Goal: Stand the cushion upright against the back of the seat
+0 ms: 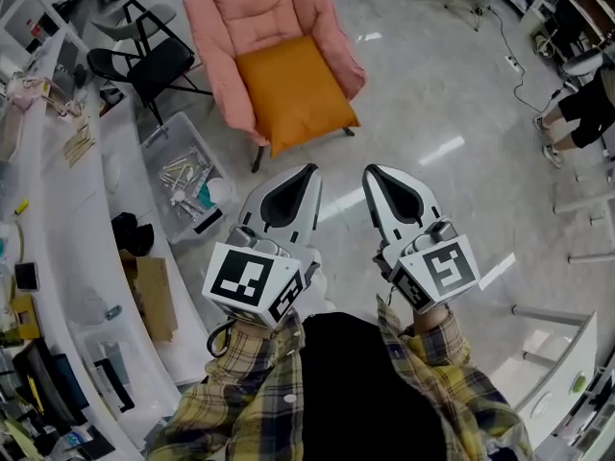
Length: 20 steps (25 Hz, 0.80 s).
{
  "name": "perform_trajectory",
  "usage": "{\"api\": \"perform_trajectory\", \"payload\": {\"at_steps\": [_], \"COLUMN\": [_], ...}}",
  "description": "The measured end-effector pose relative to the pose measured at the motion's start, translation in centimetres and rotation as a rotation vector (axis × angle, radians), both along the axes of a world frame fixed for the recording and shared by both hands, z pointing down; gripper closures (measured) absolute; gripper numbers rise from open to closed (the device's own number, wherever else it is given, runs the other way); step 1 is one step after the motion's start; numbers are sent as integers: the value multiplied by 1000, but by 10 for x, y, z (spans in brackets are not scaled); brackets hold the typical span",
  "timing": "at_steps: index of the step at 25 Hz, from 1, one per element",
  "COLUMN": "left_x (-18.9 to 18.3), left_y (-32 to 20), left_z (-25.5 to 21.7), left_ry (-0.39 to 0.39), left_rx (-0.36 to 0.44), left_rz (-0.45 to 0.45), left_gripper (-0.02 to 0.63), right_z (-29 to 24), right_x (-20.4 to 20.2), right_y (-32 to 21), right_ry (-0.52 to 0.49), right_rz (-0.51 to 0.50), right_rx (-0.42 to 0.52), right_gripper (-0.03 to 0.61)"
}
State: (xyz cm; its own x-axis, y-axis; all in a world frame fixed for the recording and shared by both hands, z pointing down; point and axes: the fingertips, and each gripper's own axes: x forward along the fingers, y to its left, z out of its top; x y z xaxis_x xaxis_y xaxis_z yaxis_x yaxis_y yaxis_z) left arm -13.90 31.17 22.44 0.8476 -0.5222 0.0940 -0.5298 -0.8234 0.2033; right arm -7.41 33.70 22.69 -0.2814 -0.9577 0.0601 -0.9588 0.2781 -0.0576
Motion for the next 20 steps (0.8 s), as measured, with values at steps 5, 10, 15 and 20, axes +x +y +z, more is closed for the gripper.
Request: {"api": "perform_trajectory", "payload": {"at_steps": [5,10,15,20], "left_x": [1,-3,1,23], "left_y": [-46,-79,-110,-138], "left_z": [0,6,11,20], "left_ry": [-7,-26,-36,-50], "left_rx": [13,-5,-15,-34], "left_rz": [7,3,-8,-21], "left_gripper": [611,611,611,611], "right_z": [-1,2,6,18], "right_x": [3,8,19,46], "right_y": [-45,-78,-109,-134], "right_ry": [-5,-19,-34,-44], "right_rz": [16,32,44,50], "right_rx": [12,3,-5,-28], "right_gripper": [561,561,561,561]}}
